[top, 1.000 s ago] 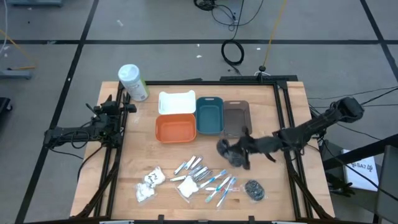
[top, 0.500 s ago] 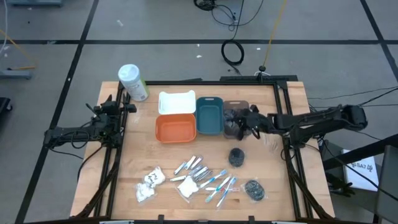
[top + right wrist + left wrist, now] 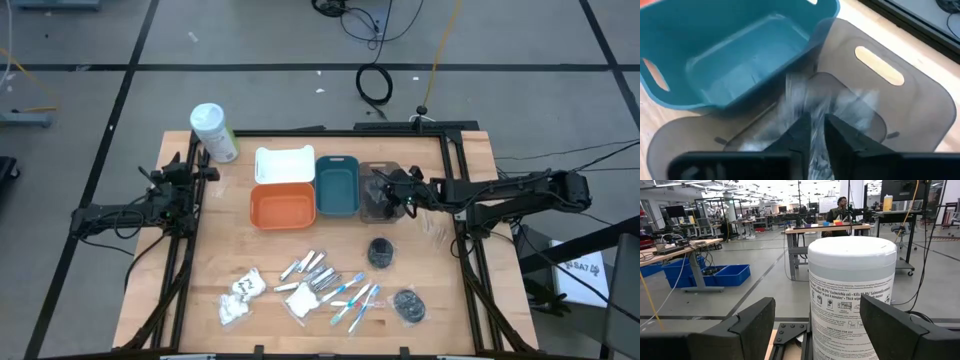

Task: Pick & Place Travel size toiletries
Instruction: Put the black hairbrush into the transparent black bin

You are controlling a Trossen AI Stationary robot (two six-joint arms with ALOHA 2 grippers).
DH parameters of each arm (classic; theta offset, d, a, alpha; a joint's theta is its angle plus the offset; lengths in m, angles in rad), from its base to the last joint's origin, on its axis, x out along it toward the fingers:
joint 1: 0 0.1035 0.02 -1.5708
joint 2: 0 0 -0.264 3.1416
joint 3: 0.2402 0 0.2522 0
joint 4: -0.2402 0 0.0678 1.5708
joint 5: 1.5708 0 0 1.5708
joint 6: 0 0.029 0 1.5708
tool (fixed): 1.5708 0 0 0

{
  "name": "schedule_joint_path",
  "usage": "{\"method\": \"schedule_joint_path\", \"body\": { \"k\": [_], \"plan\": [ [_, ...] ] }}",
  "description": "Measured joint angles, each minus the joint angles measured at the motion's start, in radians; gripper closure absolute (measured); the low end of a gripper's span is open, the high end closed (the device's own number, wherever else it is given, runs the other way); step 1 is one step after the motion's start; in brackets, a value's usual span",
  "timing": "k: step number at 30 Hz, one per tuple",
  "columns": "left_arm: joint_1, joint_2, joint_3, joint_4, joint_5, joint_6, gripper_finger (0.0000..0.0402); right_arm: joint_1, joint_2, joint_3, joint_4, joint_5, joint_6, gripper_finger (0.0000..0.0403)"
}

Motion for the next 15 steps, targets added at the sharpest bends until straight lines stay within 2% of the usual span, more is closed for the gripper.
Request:
{"method": "schedule_joint_path", "body": {
  "k": [8, 10, 15],
  "plan": [
    [0.0, 0.0, 0.0, 0.0, 0.0, 0.0, 0.0117, 0.004, -0.005, 0.0, 0.045, -0.004, -0.086, 0.0276],
    [0.0, 0.0, 0.0, 0.0, 0.0, 0.0, 0.0117, 0.018, -0.022, 0.0, 0.083, -0.055, -0.123, 0.0265],
    [0.0, 0.0, 0.0, 0.0, 0.0, 0.0, 0.0117, 0.099, -0.088, 0.0, 0.248, -0.261, -0.151, 0.0262]
  ]
}}
